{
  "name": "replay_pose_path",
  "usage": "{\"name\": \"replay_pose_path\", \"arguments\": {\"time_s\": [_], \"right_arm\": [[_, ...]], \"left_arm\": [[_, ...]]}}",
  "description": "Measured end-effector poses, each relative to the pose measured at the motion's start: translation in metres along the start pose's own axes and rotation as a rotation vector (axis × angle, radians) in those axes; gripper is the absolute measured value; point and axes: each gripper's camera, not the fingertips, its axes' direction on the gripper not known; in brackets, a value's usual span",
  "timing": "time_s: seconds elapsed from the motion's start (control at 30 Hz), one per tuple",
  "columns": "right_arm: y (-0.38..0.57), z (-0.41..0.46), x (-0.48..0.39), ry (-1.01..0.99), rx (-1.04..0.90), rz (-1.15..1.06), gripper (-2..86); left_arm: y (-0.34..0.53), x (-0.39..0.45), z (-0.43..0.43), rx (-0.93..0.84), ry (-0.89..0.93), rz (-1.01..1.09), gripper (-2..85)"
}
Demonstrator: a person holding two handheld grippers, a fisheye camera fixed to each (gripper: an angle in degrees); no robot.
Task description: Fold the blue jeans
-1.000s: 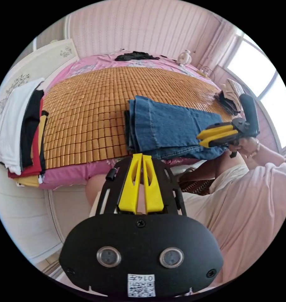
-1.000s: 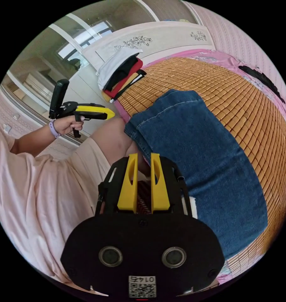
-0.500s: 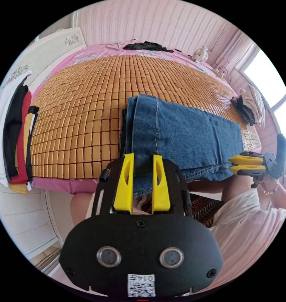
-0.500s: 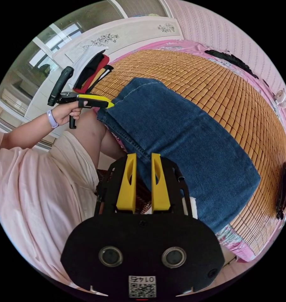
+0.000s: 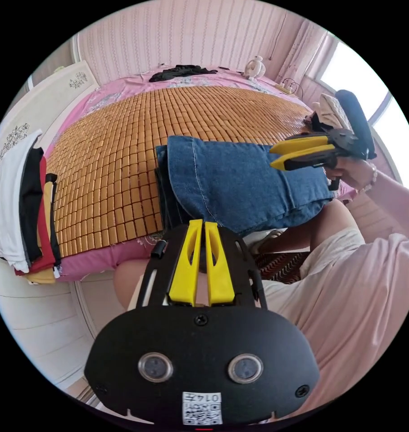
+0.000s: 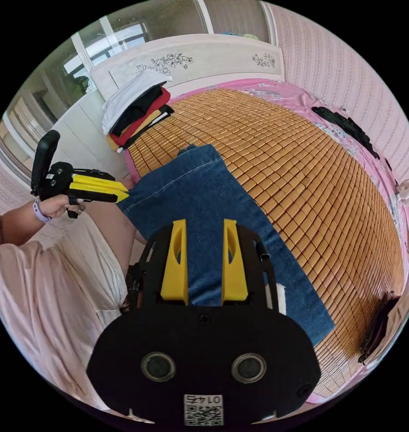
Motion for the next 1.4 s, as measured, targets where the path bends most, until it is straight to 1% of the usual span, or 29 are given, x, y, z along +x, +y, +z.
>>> {"name": "replay_pose_path", "arguments": {"time_s": [0.07, 0.13, 0.17, 0.2, 0.23, 0.27, 0.3, 0.33, 0.37, 0.4, 0.43, 0.5, 0.57, 0.63, 0.7, 0.77, 0.87, 0.9, 0.97, 1.0, 1.03, 1.1, 1.13, 1.2, 1.27, 1.3, 1.33, 1.4], "right_arm": [[-0.025, 0.017, 0.009, 0.024, -0.001, -0.010, 15.1], [-0.049, 0.030, 0.018, 0.020, -0.016, 0.012, 16.2], [-0.063, 0.034, 0.024, -0.014, -0.015, 0.035, 16.5], [-0.074, 0.033, 0.029, -0.063, 0.003, 0.054, 16.7], [-0.078, 0.032, 0.031, -0.086, 0.021, 0.064, 16.7], [-0.082, 0.032, 0.033, -0.131, 0.071, 0.069, 16.6], [-0.084, 0.035, 0.032, -0.179, 0.114, 0.037, 16.2], [-0.084, 0.040, 0.031, -0.192, 0.120, 0.020, 16.0], [-0.087, 0.053, 0.028, -0.196, 0.088, -0.007, 15.5], [-0.090, 0.071, 0.025, -0.174, 0.019, -0.023, 15.2], [-0.092, 0.080, 0.023, -0.157, -0.015, -0.027, 15.1], [-0.099, 0.107, 0.016, -0.101, -0.092, -0.065, 14.5], [-0.107, 0.123, 0.013, -0.083, -0.119, -0.097, 13.6], [-0.117, 0.139, 0.011, -0.073, -0.167, -0.128, 10.9], [-0.126, 0.157, 0.014, -0.031, -0.259, -0.142, 5.0], [-0.132, 0.154, 0.017, -0.059, -0.259, -0.161, 2.7], [-0.144, 0.132, 0.019, -0.081, -0.193, -0.184, 1.5], [-0.150, 0.130, 0.019, -0.086, -0.162, -0.193, 1.5], [-0.155, 0.144, 0.019, -0.116, -0.154, -0.202, 2.0], [-0.157, 0.162, 0.021, -0.141, -0.188, -0.191, 3.0], [-0.159, 0.171, 0.022, -0.144, -0.213, -0.175, 3.4], [-0.163, 0.198, 0.024, -0.155, -0.294, -0.155, 9.4], [-0.164, 0.202, 0.025, -0.153, -0.299, -0.148, 11.2], [-0.166, 0.213, 0.030, -0.140, -0.287, -0.137, 15.1], [-0.167, 0.225, 0.036, -0.187, -0.324, -0.130, 15.0], [-0.168, 0.233, 0.042, -0.284, -0.371, -0.126, 13.4], [-0.168, 0.235, 0.045, -0.316, -0.389, -0.126, 12.7], [-0.168, 0.223, 0.050, -0.326, -0.351, -0.177, 8.9]], "left_arm": [[-0.004, 0.007, -0.019, 0.089, -0.016, 0.034, -1.0], [-0.011, 0.016, -0.053, 0.245, 0.048, 0.063, -1.0], [-0.012, 0.020, -0.063, 0.289, 0.060, 0.095, -1.0], [-0.011, 0.030, -0.082, 0.352, 0.034, 0.169, -1.0], [-0.009, 0.036, -0.093, 0.365, -0.031, 0.196, -1.0], [-0.007, 0.036, -0.095, 0.353, -0.059, 0.193, -1.0], [-0.002, 0.029, -0.087, 0.298, -0.098, 0.175, -1.0], [0.005, 0.015, -0.065, 0.193, -0.121, 0.128, -1.0], [0.009, 0.005, -0.050, 0.126, -0.115, 0.091, -1.0], [0.017, -0.012, -0.019, -0.022, -0.054, 0.022, -1.0], [0.022, -0.024, 0.004, -0.121, 0.022, -0.033, -1.0], [0.026, -0.034, 0.019, -0.161, 0.079, -0.083, -1.0], [0.023, -0.039, 0.019, -0.170, 0.091, -0.082, -1.0], [0.021, -0.041, 0.017, -0.158, 0.091, -0.069, -1.0], [0.021, -0.042, 0.014, -0.145, 0.089, -0.060, -1.0], [0.021, -0.040, 0.006, -0.113, 0.082, -0.043, -1.0], [0.021, -0.039, -0.020, -0.022, 0.084, -0.029, -1.0], [0.022, -0.039, -0.028, 0.001, 0.062, -0.026, -1.0], [0.024, -0.043, -0.027, -0.011, 0.009, -0.035, -0.9], [0.024, -0.049, -0.015, -0.066, 0.000, -0.049, -0.9], [0.024, -0.055, 0.001, -0.141, 0.029, -0.073, -0.9], [0.023, -0.062, 0.024, -0.239, 0.070, -0.087, -0.7], [0.022, -0.066, 0.032, -0.267, 0.062, -0.108, -0.3], [0.021, -0.071, 0.037, -0.270, 0.091, -0.132, 0.5], [0.020, -0.073, 0.034, -0.250, 0.078, -0.148, 2.4], [0.019, -0.073, 0.029, -0.221, 0.061, -0.150, 4.0], [0.018, -0.073, 0.024, -0.174, 0.043, -0.145, 5.7], [0.015, -0.072, 0.017, -0.113, 0.015, -0.136, 8.0]]}}
